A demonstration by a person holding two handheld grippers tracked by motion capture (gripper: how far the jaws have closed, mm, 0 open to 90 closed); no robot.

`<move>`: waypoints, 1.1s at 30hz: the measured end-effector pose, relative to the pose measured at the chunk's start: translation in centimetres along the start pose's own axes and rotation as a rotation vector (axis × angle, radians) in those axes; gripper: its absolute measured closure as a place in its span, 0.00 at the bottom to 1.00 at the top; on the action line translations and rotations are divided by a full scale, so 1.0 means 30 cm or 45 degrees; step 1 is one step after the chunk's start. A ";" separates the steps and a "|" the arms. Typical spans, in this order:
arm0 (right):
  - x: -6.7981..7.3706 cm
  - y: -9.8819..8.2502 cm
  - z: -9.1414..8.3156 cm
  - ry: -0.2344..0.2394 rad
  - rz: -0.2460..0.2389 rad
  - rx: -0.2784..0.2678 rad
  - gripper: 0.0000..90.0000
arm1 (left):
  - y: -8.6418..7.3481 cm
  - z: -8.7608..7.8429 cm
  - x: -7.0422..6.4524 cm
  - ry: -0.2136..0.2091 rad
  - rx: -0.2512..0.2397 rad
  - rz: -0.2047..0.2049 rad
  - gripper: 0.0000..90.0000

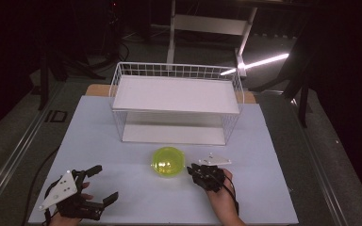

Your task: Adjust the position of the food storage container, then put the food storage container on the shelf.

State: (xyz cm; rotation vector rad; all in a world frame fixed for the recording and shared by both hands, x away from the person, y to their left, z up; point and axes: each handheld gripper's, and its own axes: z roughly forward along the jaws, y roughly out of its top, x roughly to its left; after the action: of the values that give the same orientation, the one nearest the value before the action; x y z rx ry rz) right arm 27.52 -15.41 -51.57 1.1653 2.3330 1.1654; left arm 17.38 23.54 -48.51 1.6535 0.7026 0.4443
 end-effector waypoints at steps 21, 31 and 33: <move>0.067 0.060 -0.152 0.172 -0.126 -0.267 0.23 | 0.088 0.075 0.005 -0.066 0.091 -0.006 0.01; 0.069 0.106 -0.145 0.205 -0.205 -0.306 0.23 | 0.130 0.150 0.016 -0.094 0.119 -0.026 0.01; 0.069 0.111 -0.144 0.207 -0.209 -0.301 0.23 | 0.133 0.157 0.022 -0.110 0.107 -0.049 0.01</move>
State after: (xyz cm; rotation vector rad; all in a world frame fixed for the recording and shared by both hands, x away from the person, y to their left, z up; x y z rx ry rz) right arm 25.60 -15.00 -46.09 0.8102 2.2759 1.4737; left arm 21.68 20.10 -45.64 1.7248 0.6961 0.3175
